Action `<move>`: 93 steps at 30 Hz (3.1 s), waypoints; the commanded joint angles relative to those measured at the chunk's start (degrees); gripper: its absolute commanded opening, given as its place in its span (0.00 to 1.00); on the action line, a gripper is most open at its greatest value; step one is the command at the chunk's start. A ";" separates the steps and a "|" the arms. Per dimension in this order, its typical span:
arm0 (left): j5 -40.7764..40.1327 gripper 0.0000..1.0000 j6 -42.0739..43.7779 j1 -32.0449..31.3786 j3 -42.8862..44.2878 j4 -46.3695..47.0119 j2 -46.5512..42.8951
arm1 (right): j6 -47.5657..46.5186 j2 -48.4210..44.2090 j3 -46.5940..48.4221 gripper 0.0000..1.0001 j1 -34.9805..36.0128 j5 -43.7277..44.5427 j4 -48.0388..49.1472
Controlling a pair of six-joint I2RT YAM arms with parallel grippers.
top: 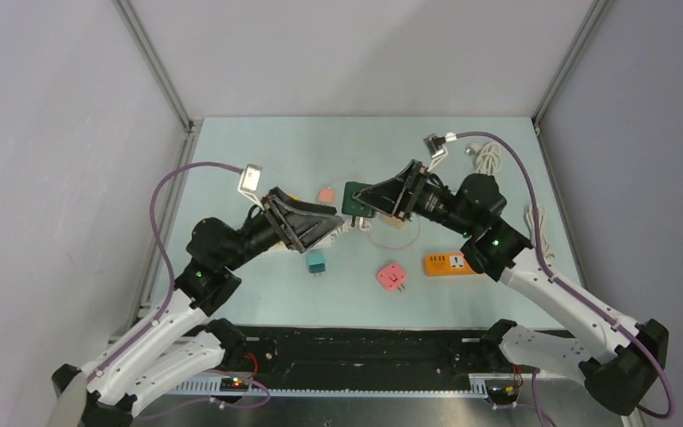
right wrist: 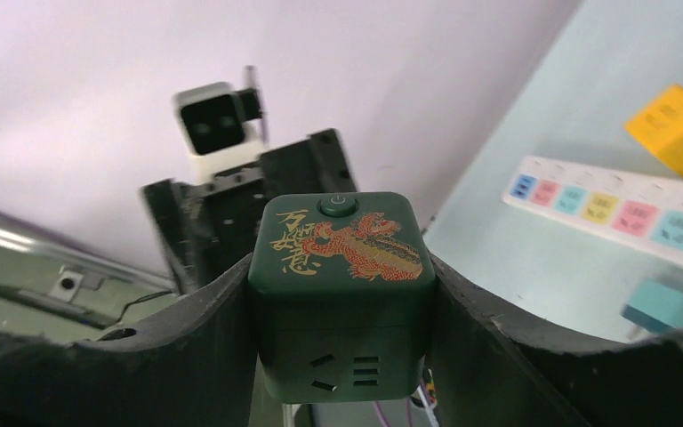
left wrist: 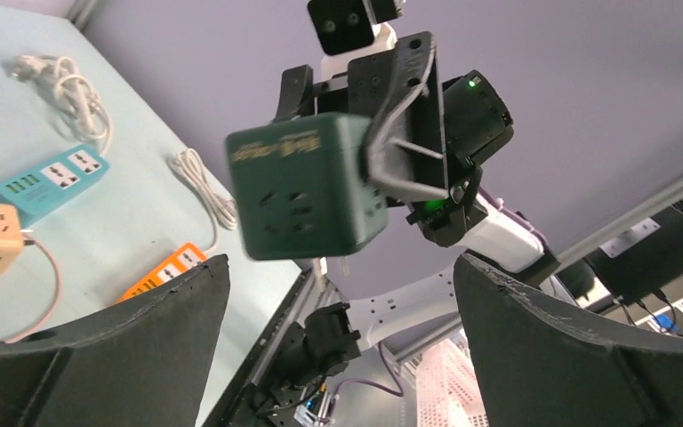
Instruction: Insert the plug
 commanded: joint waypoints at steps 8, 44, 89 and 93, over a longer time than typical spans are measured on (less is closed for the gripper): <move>6.56 1.00 -4.90 0.42 3.22 6.37 4.42 | 4.64 -1.92 0.36 0.44 0.78 -4.48 13.41; 14.70 0.00 3.74 1.53 -0.24 7.89 4.54 | -8.36 -2.38 4.97 0.84 0.07 -9.80 -3.43; 27.18 0.69 14.49 0.09 2.73 2.90 3.50 | -33.65 2.54 13.99 0.00 2.41 -21.79 -30.96; 21.78 0.99 17.41 0.05 4.66 -3.59 3.58 | -33.69 0.95 14.04 0.00 1.27 -17.83 -32.29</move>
